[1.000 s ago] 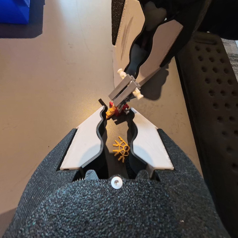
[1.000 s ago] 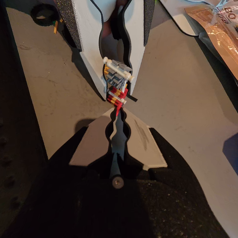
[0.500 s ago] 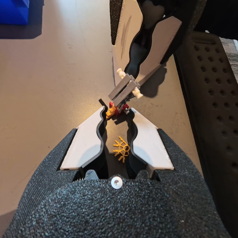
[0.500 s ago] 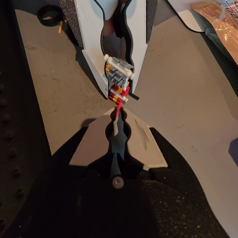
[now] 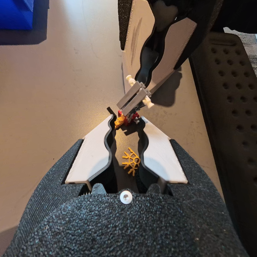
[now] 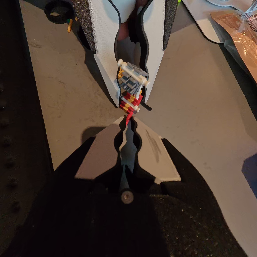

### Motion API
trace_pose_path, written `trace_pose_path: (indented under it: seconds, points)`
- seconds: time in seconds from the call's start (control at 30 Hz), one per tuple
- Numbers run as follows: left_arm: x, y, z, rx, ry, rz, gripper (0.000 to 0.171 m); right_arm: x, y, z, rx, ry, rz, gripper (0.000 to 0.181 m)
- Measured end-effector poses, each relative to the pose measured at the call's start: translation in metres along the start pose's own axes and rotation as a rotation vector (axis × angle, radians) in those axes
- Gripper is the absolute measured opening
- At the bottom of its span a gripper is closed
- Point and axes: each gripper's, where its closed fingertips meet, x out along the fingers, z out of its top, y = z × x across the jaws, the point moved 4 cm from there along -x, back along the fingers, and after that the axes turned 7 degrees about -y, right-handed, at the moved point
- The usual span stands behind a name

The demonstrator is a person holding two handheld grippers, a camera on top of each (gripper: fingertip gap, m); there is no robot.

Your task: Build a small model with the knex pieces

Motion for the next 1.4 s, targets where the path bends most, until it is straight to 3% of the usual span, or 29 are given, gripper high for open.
trace_pose_path:
  seconds: [0.4, 1.4]
  points:
    - [0.0006, -0.0006, 0.0002, 0.014, -0.002, 0.011, 0.032, 0.0009, 0.0012, 0.0010, -0.086, -0.004, 0.000, 0.005]
    - [0.0016, 0.0004, 0.0008, 0.012, -0.006, 0.006, 0.032, 0.0038, 0.0005, 0.0033, -0.092, -0.012, 0.075, 0.005]
